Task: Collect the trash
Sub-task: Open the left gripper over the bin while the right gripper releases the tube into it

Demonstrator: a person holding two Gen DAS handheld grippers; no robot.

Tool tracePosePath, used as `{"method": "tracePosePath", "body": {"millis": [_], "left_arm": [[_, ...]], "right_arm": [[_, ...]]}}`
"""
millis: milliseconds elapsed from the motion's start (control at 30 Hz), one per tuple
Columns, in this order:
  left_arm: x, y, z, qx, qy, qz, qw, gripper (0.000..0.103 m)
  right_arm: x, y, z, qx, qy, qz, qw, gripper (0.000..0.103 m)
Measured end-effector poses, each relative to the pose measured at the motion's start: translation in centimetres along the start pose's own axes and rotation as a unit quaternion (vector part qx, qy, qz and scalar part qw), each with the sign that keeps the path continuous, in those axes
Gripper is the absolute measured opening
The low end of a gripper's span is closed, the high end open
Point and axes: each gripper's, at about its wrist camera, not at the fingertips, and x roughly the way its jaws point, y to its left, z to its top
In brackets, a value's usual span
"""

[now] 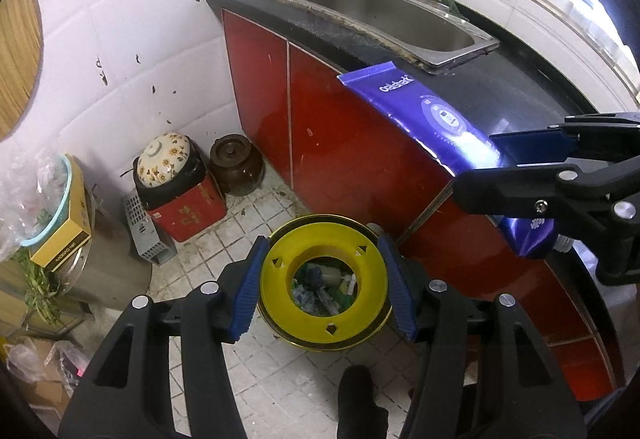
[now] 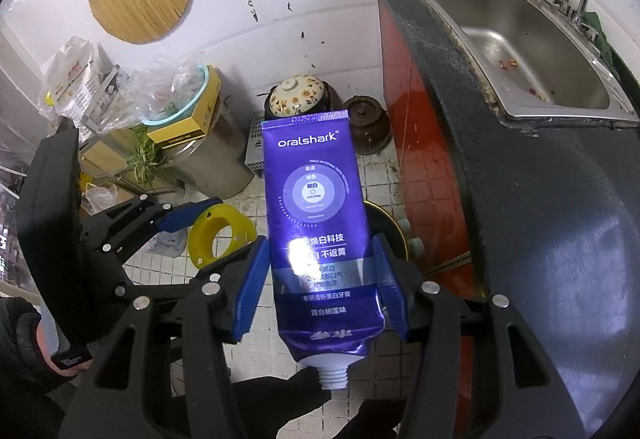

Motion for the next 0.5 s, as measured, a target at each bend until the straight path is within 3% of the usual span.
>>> {"method": "tracePosePath", "body": {"millis": [100, 167, 200, 500], "left_arm": [[0.3, 0.0, 0.2, 0.000, 0.001, -0.008, 1.0000, 0.055], [0.8, 0.0, 0.2, -0.003, 0.005, -0.016, 0.9998, 0.069], [0.9, 0.1, 0.2, -0.003, 0.005, -0.012, 0.9999, 0.085], [1.2, 0.9, -0.1, -0.019, 0.008, 0.003, 0.9998, 0.086]], "right_arm": [[0.2, -0.1, 0.4, 0.008, 0.001, -0.005, 1.000, 0.053], [0.2, -0.4, 0.7, 0.015, 0.000, -0.009, 1.000, 0.074], [0.2, -0.6, 0.7, 0.015, -0.002, -0.010, 1.000, 0.077], [-1.8, -2.1, -0.3, 0.034, -0.012, -0.023, 0.999, 0.078]]}}
